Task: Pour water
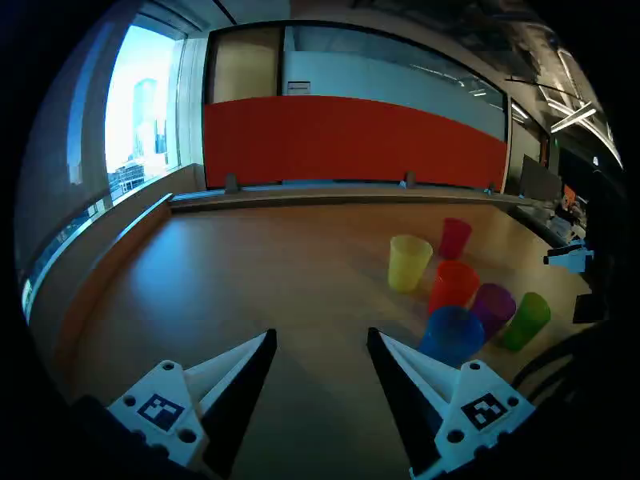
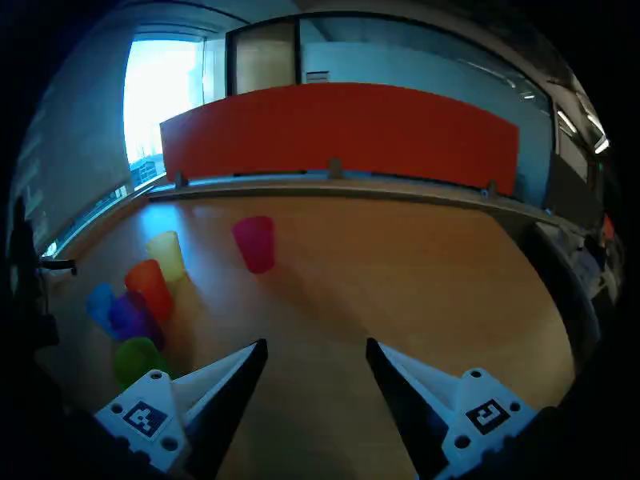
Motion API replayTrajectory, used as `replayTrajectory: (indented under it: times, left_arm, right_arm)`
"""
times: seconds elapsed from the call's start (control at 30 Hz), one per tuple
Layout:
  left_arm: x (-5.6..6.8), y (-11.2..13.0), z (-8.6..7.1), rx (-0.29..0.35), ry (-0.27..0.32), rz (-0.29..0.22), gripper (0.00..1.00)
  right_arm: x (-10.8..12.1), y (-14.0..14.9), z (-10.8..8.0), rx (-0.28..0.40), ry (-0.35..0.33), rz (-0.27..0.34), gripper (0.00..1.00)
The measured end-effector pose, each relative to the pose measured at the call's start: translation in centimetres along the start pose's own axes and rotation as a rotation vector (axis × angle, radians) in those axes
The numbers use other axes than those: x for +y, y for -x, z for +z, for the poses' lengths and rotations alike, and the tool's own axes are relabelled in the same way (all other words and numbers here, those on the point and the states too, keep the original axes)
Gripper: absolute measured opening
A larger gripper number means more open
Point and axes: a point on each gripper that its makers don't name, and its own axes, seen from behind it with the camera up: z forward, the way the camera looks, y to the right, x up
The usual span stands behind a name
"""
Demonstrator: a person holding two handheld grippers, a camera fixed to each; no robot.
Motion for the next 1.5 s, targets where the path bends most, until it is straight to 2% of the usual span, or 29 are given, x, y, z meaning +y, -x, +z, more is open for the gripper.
replayTrajectory:
  times: [0.2, 0.4, 0.67, 0.77, 0.83, 1.0, 1.2, 1.37, 1.5]
  left_arm:
    - [0.1, -1.5, -0.5, 0.077, -0.024, -0.021, 0.84]
    - [0.3, -3.8, -1.3, 0.202, -0.052, -0.020, 0.83]
    - [0.4, -7.2, -3.1, 0.394, -0.084, -0.026, 0.83]
    - [0.7, -8.0, -3.8, 0.461, -0.089, -0.017, 0.83]
    - [0.8, -8.0, -4.1, 0.484, -0.097, -0.005, 0.83]
    - [0.7, -7.2, -4.3, 0.485, -0.124, 0.017, 0.83]
    - [0.0, -6.5, -4.5, 0.485, -0.151, -0.022, 0.83]
    - [-0.1, -6.0, -4.7, 0.489, -0.145, -0.059, 0.83]
    - [0.0, -5.8, -4.6, 0.486, -0.145, -0.040, 0.83]
  right_arm:
    - [-1.1, -1.9, -0.1, 0.091, 0.007, 0.001, 0.96]
    - [-0.4, -4.6, -0.4, 0.230, 0.053, 0.006, 0.96]
    - [0.4, -8.8, -3.0, 0.469, 0.113, -0.007, 0.95]
    - [0.4, -9.6, -4.0, 0.539, 0.118, -0.005, 0.95]
    - [0.7, -9.8, -4.5, 0.569, 0.130, -0.005, 0.95]
    - [1.1, -9.9, -4.9, 0.599, 0.151, -0.008, 0.95]
    - [1.3, -9.8, -4.8, 0.603, 0.161, 0.002, 0.95]
    - [1.1, -9.8, -5.1, 0.606, 0.164, 0.013, 0.95]
    - [1.2, -9.5, -5.3, 0.596, 0.171, 0.010, 0.95]
